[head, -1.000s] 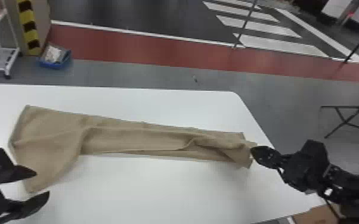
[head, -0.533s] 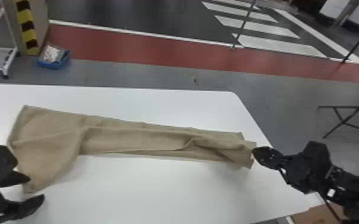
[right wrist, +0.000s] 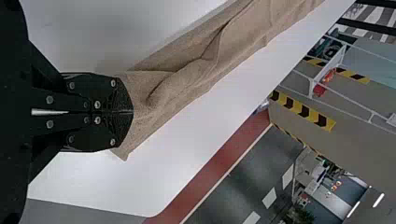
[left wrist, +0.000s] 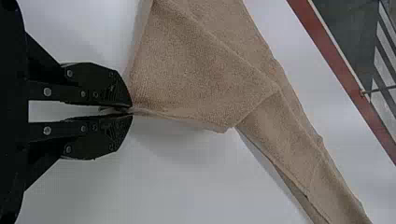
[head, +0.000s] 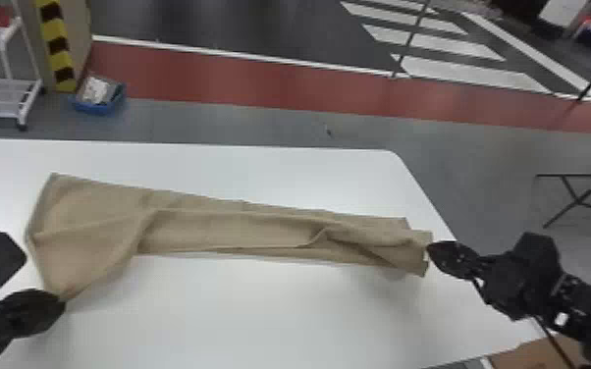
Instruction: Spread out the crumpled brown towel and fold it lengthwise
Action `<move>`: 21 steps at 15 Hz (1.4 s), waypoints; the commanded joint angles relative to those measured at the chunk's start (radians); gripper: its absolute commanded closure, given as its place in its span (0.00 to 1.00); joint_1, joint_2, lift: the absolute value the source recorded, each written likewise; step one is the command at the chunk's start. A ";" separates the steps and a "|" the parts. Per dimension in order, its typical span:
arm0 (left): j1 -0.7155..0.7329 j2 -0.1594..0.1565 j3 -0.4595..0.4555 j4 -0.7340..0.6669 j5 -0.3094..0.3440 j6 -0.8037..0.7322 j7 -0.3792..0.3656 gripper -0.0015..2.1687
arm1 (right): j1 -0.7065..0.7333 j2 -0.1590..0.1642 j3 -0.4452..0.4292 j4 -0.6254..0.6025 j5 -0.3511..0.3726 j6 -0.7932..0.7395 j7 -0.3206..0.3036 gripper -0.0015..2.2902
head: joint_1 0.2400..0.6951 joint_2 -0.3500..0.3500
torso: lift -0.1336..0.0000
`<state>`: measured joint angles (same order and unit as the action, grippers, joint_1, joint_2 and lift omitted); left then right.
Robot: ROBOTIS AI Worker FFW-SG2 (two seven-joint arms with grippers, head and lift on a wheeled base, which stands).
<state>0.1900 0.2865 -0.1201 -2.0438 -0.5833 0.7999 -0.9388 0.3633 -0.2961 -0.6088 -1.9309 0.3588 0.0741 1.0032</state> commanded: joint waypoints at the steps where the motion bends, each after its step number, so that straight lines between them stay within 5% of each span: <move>1: 0.002 0.006 0.019 -0.015 0.000 -0.003 -0.012 0.63 | 0.022 0.000 0.018 -0.023 0.060 -0.035 0.000 0.90 | 1.00 0.05 | 0.07; 4: 0.012 0.033 0.080 -0.024 0.017 -0.018 -0.017 0.63 | 0.117 -0.015 0.046 -0.080 0.229 -0.133 0.000 0.90 | 1.00 0.09 | 0.07; 8: 0.028 0.046 0.131 -0.016 0.039 -0.043 -0.014 0.63 | 0.181 -0.031 0.040 -0.105 0.292 -0.133 0.017 0.88 | 1.00 0.16 | 0.07; 9: 0.031 0.048 0.134 -0.016 0.040 -0.052 -0.014 0.63 | 0.195 -0.031 0.040 -0.117 0.295 -0.130 0.034 0.75 | 1.00 0.16 | 0.07; 11: 0.031 0.048 0.137 -0.015 0.046 -0.061 -0.014 0.63 | 0.221 -0.026 0.038 -0.163 0.284 -0.115 0.086 0.11 | 1.00 0.17 | 0.07; 12: 0.031 0.048 0.137 -0.015 0.048 -0.067 -0.014 0.63 | 0.233 -0.023 0.038 -0.186 0.284 -0.115 0.103 0.01 | 1.00 0.17 | 0.07; 17: 0.035 0.048 0.135 -0.013 0.056 -0.080 -0.011 0.63 | 0.210 -0.014 0.012 -0.258 0.124 0.039 0.152 0.03 | 1.00 0.22 | 0.07; 21: 0.046 0.048 0.140 -0.016 0.056 -0.095 -0.014 0.63 | 0.186 -0.011 0.041 -0.249 0.106 0.168 0.190 0.06 | 1.00 0.21 | 0.07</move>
<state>0.2321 0.3344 0.0182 -2.0584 -0.5277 0.7076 -0.9525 0.5546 -0.3089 -0.5809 -2.1833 0.4659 0.2023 1.1878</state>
